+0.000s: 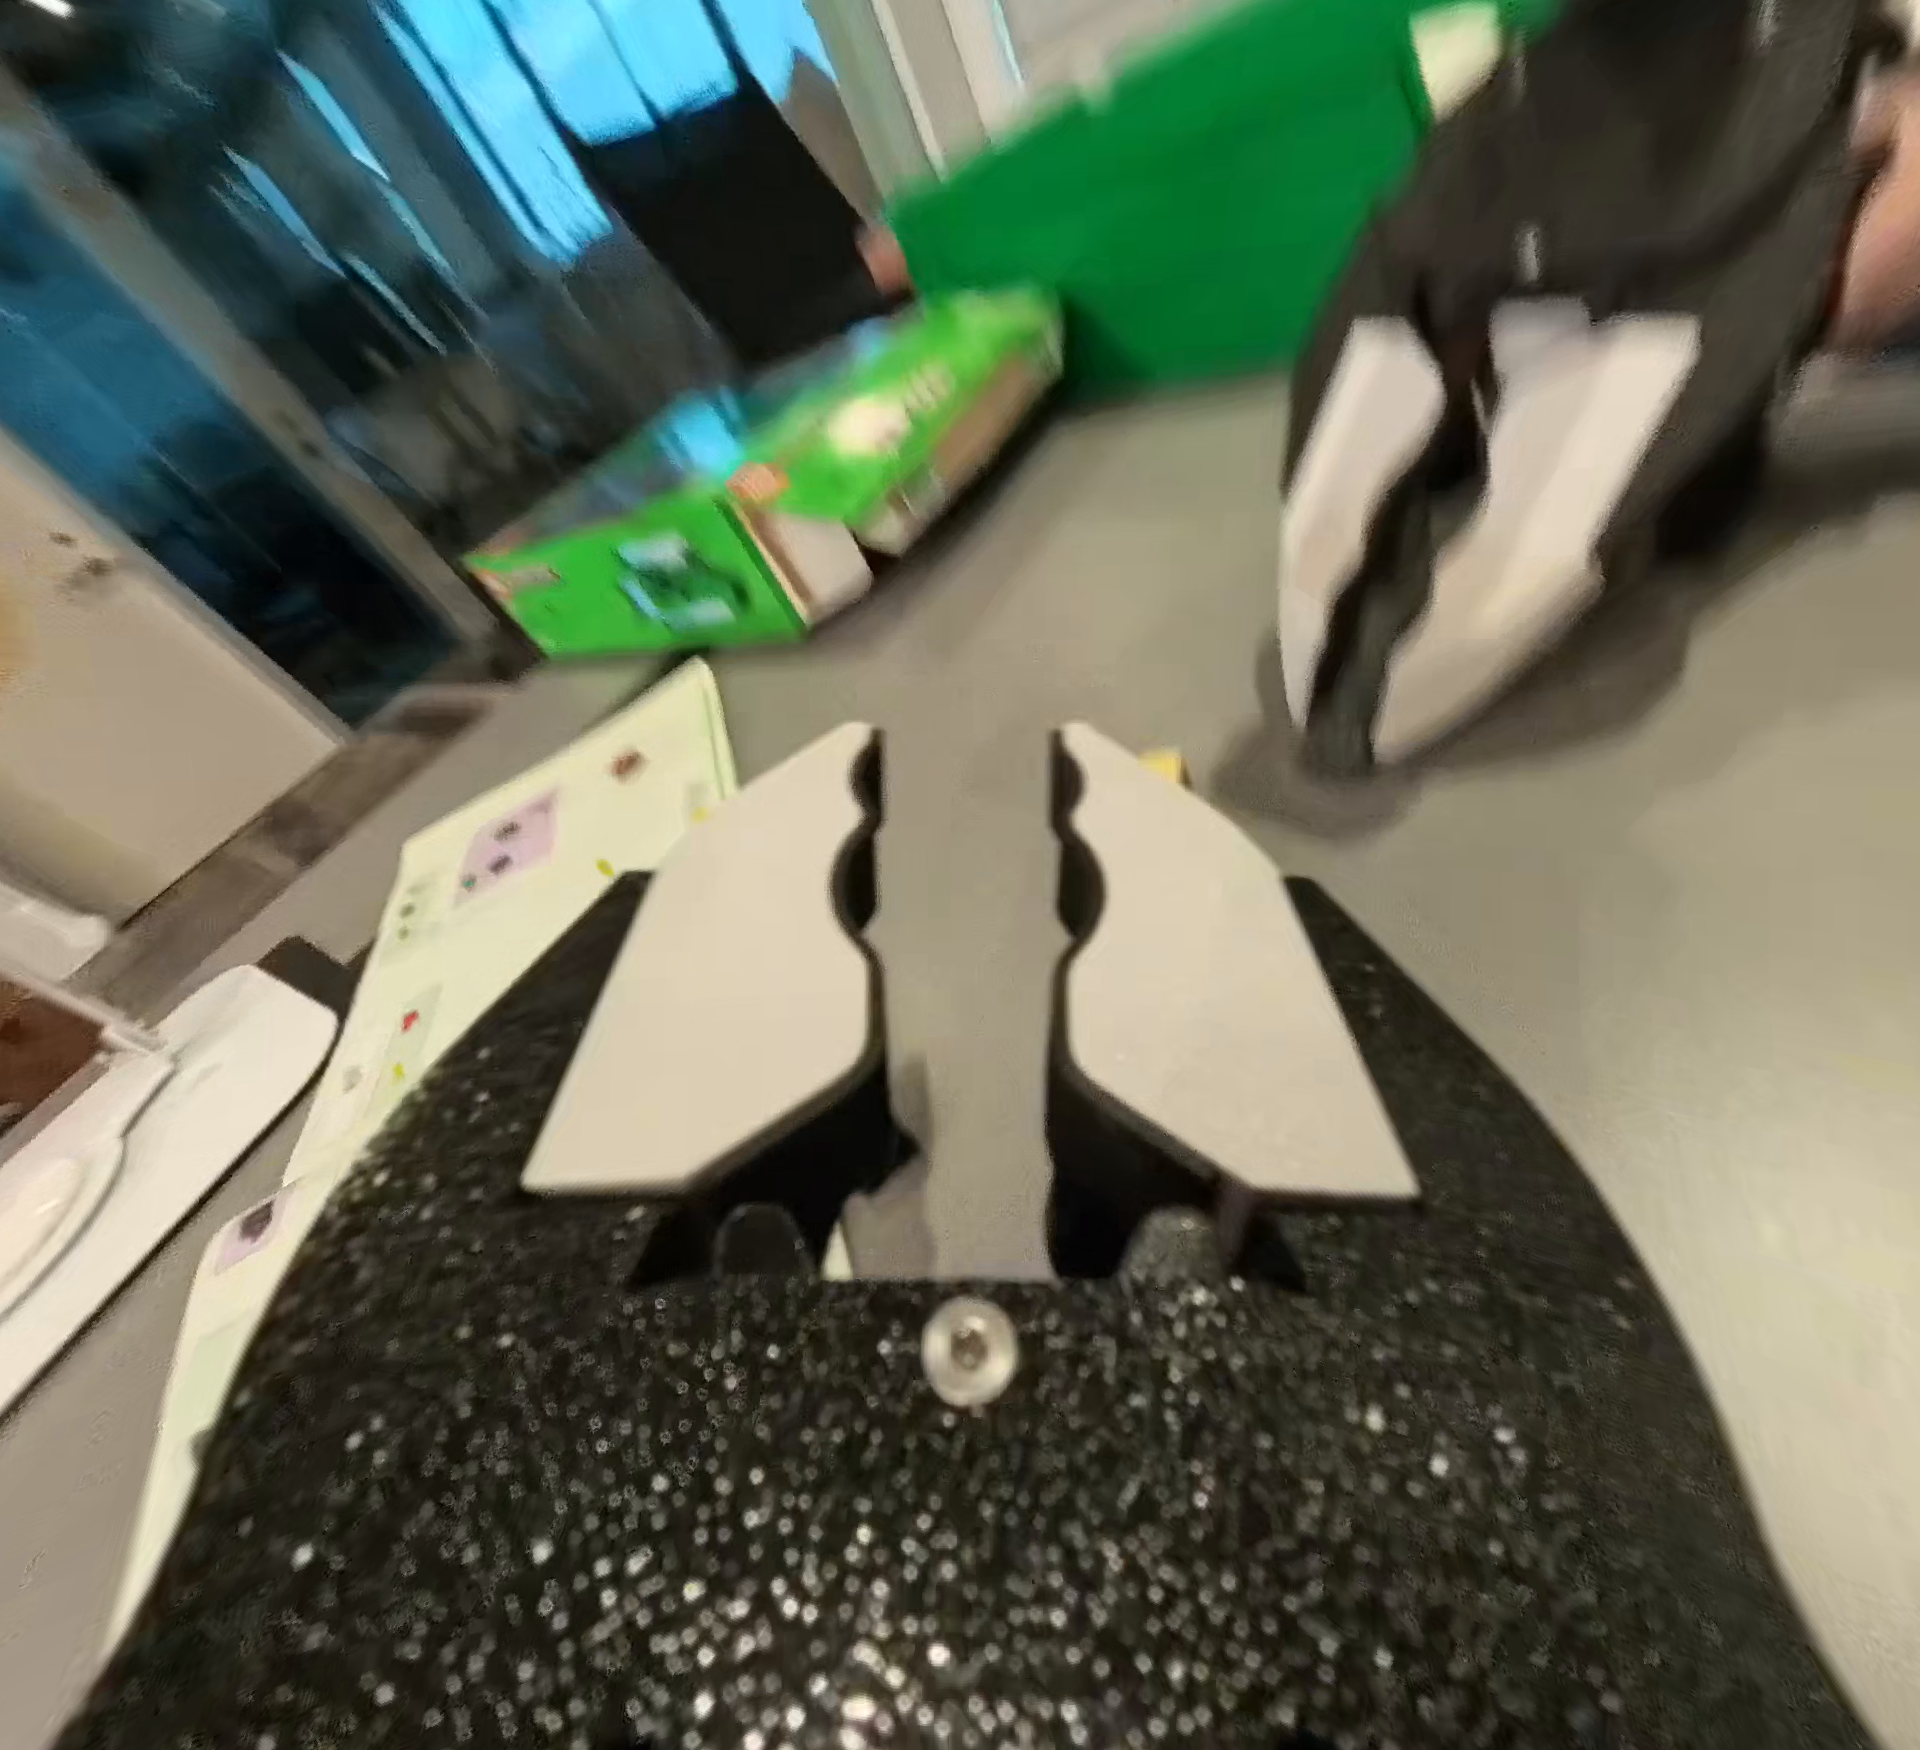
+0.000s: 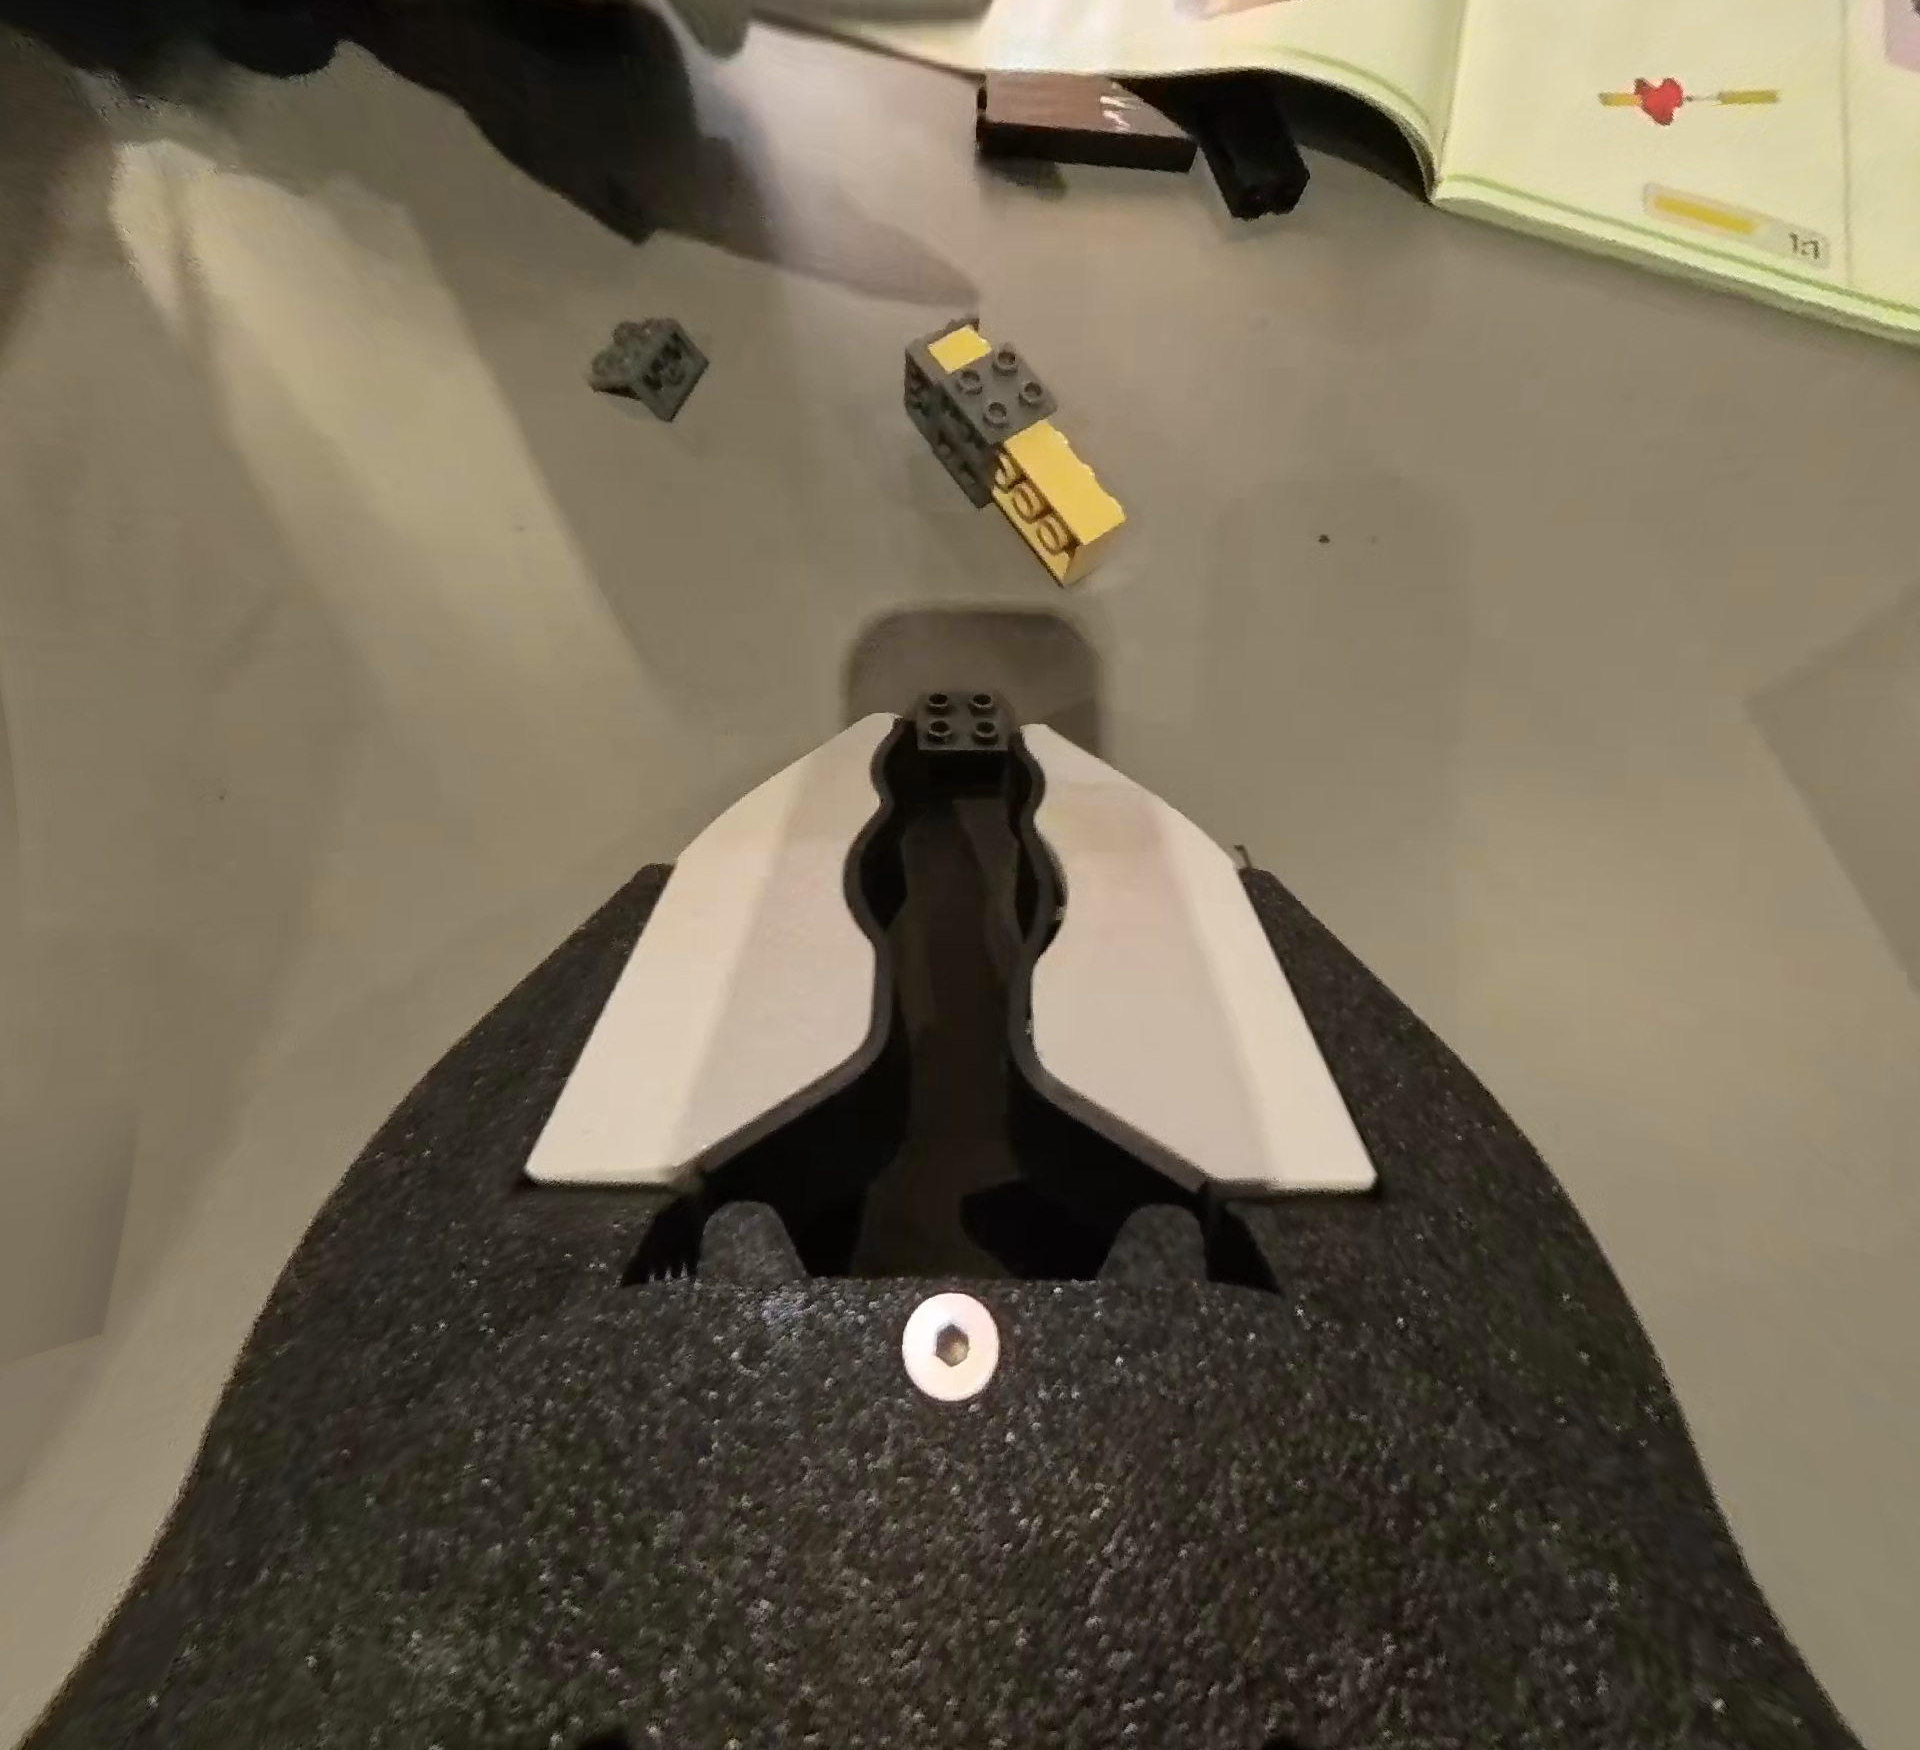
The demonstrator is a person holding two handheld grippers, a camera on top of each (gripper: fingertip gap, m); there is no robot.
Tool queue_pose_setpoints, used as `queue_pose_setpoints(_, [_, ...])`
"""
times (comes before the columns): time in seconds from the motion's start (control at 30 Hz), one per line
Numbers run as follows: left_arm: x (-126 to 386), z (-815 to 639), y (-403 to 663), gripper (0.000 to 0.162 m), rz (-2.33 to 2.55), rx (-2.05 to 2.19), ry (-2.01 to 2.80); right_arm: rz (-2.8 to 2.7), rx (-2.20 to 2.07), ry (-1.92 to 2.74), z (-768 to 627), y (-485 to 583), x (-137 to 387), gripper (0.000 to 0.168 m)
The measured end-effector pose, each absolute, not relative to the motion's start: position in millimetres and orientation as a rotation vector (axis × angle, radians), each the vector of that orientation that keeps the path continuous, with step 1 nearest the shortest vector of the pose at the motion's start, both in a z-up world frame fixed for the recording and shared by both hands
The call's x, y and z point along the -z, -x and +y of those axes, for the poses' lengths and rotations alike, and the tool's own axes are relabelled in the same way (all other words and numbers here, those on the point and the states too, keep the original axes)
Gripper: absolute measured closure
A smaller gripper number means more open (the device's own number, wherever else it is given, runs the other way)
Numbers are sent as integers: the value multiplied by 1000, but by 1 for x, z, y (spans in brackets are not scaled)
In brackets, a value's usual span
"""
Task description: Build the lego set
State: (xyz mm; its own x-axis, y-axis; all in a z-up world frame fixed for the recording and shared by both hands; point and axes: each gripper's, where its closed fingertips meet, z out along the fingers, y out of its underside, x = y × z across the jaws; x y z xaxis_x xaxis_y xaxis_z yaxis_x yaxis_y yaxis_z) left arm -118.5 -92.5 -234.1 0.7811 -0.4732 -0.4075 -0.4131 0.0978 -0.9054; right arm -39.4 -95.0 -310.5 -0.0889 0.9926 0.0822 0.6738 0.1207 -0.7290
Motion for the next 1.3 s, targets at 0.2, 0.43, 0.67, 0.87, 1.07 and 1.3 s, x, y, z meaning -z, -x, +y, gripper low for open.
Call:
queue_pose_setpoints(0.2, [277,-93,110,117,925,137,1793,-1652,-757,1616,-89,56,292,152])
queue_pose_setpoints(0.43, [298,-94,108,124,999,148,1915,-1474,-689,1670,-83,75,282,153])
queue_pose_setpoints(0.67, [302,-93,105,143,1037,108,1910,-1357,-576,1747,-78,80,279,153])
queue_pose_setpoints(0.87, [302,-95,103,144,1030,104,1915,-1283,-521,1783,-78,81,276,153])
queue_pose_setpoints(1.07, [302,-101,96,136,1038,165,1925,-1252,-513,1788,-77,74,273,153])
queue_pose_setpoints(1.3, [303,-99,91,111,1162,167,1877,-1188,-595,1809,-74,66,267,153])
